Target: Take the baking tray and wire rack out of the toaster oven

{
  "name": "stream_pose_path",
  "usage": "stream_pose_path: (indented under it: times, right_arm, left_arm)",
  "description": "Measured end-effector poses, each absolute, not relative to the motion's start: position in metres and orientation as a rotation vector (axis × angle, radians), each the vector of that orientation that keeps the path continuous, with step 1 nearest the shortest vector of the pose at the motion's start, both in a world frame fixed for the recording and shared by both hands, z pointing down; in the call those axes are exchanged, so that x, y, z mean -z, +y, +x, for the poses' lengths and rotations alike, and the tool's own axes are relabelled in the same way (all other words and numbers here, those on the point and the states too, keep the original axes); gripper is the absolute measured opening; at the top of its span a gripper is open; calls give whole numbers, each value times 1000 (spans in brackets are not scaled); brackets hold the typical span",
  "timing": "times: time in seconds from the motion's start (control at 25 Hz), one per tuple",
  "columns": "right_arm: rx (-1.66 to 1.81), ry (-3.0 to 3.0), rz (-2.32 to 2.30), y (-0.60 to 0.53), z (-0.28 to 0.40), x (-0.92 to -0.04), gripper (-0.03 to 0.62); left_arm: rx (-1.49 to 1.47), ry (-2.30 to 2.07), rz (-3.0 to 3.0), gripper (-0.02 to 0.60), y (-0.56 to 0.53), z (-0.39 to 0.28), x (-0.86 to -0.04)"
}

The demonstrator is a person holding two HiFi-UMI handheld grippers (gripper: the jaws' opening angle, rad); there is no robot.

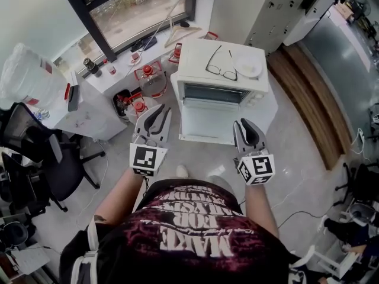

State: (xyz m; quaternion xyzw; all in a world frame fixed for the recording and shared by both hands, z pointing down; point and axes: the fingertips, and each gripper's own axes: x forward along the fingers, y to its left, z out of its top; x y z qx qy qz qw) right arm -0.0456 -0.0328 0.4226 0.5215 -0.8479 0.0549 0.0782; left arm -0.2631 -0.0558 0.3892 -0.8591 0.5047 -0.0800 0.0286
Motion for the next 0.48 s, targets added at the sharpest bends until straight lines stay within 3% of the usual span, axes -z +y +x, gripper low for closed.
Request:
stream_pose_path:
  times: [0.48]
  right_arm:
    - [-207, -2487, 1570, -27, -61, -433, 80]
  left_arm:
    - [237, 1521, -2717, 54, -56, -272, -403]
